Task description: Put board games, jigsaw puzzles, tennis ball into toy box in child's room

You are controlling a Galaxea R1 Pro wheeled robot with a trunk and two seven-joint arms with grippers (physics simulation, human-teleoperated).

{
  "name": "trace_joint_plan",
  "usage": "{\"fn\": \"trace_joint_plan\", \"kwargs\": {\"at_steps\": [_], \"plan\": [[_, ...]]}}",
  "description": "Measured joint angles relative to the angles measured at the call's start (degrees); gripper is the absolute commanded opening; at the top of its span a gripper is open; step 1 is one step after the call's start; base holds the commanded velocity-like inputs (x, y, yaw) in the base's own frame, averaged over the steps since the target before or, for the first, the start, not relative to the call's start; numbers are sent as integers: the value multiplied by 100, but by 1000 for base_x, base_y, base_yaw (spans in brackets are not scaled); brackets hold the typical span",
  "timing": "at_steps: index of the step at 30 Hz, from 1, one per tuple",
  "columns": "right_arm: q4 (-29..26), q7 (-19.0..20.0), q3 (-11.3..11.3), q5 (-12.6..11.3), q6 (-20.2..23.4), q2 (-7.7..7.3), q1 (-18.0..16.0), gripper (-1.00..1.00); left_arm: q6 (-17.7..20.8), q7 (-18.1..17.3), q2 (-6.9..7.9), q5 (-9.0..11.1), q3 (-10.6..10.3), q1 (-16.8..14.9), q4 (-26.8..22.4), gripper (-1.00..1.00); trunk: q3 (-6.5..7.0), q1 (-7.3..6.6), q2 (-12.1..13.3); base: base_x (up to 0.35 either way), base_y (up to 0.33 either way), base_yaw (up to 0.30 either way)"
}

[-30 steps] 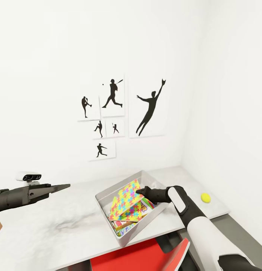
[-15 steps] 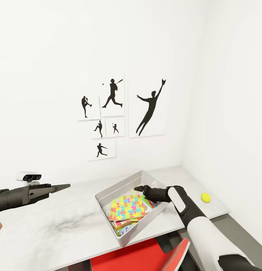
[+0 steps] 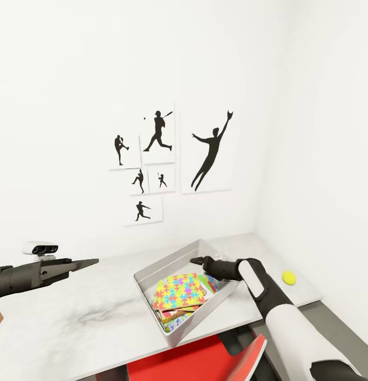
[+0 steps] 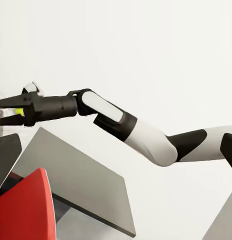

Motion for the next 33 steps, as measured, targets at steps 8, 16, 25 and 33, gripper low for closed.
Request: {"fn": "trace_joint_plan", "kwargs": {"at_steps": [8,16,25,33], "plan": [[-1739,735,-38,-24,29,-62,304,100,0,0,0,-4,1,0,0,100,24,0,0,0,0,0],[-1993,1221,-131,-40,-205,-362,800,100,-1,0,0,4,3,0,0,100,92,0,0,0,0,0],[-1992,2944,-331,-16,-1087,-882,1461,100,3,0,0,4,1,0,0,100,173,0,0,0,0,-12],[-2098,3322,-799,-23,-1222,-1030,1635,100,2,0,2,-2,19,-1,0,100,245,0,0,0,0,-65]]}}
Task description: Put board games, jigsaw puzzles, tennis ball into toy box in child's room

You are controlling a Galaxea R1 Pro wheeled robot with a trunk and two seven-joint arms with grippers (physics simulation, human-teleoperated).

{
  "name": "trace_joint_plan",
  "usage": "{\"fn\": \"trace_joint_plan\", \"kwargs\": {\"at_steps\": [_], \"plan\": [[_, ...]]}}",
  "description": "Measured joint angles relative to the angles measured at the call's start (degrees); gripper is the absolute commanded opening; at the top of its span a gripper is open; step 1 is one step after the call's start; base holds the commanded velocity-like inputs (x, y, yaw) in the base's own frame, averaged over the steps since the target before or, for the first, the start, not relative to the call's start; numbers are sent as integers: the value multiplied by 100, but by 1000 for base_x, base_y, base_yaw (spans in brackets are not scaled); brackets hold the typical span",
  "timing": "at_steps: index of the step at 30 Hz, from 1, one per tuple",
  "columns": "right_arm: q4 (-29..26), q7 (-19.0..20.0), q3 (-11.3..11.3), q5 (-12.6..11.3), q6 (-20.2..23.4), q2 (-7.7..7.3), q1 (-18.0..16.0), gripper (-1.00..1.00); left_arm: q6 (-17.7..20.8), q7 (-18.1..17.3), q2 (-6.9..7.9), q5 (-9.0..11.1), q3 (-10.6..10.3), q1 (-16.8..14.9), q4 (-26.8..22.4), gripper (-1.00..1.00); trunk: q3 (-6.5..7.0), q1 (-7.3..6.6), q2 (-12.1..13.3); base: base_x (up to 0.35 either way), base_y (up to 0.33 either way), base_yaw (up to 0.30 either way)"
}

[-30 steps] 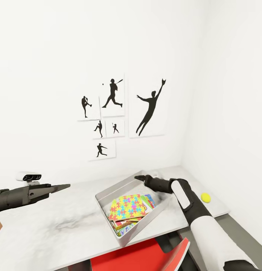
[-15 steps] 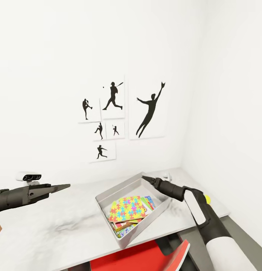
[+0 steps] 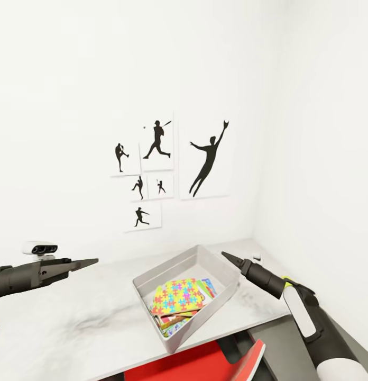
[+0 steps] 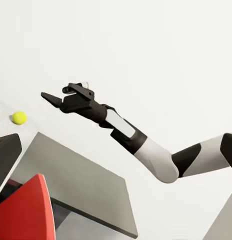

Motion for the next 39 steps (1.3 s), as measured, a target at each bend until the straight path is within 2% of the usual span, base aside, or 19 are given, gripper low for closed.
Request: {"fn": "trace_joint_plan", "kwargs": {"at_steps": [14,39], "plan": [[32,44,-83,9,-57,-24,20,100,4,0,7,7,41,0,8,100,120,0,0,0,0,-65],[119,63,-230,35,-73,-27,73,100,-5,0,-1,-2,-10,1,8,100,129,0,1,0,0,-2]]}}
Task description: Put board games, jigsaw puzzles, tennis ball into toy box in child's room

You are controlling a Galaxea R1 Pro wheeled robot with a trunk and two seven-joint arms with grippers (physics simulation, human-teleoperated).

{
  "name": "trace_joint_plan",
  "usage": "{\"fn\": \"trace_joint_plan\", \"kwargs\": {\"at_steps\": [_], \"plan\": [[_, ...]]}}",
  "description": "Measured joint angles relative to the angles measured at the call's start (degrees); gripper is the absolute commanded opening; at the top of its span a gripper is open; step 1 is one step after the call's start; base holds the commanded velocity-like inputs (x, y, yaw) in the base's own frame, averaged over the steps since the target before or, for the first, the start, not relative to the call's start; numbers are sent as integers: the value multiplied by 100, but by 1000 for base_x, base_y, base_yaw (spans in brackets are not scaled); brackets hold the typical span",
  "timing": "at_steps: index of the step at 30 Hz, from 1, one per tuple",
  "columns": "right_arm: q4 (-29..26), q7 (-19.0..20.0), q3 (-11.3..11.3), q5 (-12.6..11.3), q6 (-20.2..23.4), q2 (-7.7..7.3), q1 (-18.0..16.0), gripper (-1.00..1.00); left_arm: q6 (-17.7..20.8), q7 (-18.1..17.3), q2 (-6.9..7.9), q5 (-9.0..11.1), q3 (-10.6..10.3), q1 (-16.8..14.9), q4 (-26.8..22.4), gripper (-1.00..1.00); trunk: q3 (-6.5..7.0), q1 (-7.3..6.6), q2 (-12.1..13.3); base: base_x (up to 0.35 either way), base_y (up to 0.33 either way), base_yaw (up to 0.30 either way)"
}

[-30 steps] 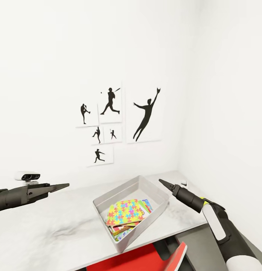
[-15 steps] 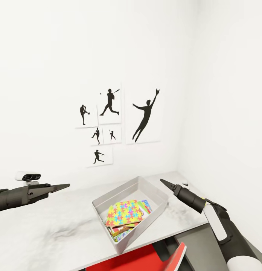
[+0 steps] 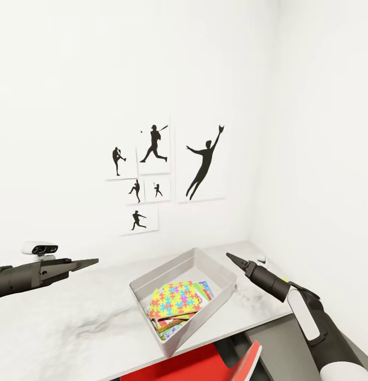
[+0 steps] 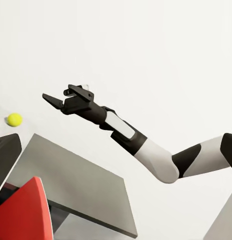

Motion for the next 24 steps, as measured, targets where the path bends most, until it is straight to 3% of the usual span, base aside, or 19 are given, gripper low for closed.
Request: {"fn": "trace_joint_plan", "kwargs": {"at_steps": [7,12,24], "plan": [[3,-17,-7,-12,-2,0,3,100,0,0,2,0,1,0,0,100,0,0,0,0,0,0],[3,-28,-188,-12,7,0,3,100,4,0,7,0,15,0,0,100,0,0,0,0,0,-26],[1,-19,-377,-17,28,-7,54,100,9,-1,6,1,20,-3,1,100,0,0,0,0,47,-237]]}}
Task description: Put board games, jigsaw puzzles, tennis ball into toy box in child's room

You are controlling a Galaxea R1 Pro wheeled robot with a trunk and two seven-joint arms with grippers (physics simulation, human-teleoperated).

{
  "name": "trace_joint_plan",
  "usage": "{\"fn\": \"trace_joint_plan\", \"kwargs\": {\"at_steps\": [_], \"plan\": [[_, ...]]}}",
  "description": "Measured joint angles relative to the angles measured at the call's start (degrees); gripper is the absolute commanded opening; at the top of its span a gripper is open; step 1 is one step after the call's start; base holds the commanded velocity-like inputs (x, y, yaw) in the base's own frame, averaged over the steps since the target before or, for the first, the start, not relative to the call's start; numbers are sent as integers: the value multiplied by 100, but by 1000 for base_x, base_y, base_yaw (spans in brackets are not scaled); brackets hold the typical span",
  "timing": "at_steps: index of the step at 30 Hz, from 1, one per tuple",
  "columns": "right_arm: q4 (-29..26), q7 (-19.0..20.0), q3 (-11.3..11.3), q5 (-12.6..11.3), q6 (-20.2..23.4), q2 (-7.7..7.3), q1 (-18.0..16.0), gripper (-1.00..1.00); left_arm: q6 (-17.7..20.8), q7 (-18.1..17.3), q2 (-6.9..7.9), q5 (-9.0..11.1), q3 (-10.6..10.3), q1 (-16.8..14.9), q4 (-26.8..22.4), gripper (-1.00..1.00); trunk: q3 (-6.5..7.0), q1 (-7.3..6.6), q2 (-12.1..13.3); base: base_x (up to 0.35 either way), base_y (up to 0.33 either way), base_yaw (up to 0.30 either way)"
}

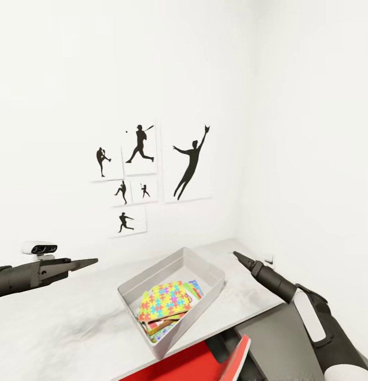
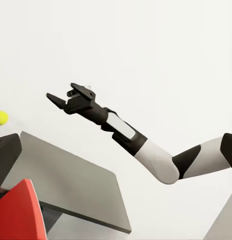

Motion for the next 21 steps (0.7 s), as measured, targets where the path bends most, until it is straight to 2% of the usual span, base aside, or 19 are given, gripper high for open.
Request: {"fn": "trace_joint_plan", "kwargs": {"at_steps": [8,21], "plan": [[-1,0,-280,38,9,3,7,100,0,0,1,3,5,0,1,100,0,0,0,0,13,-274],[-1,-6,-328,44,14,2,30,100,0,0,2,2,20,-1,1,100,-14,0,0,0,34,-275]]}}
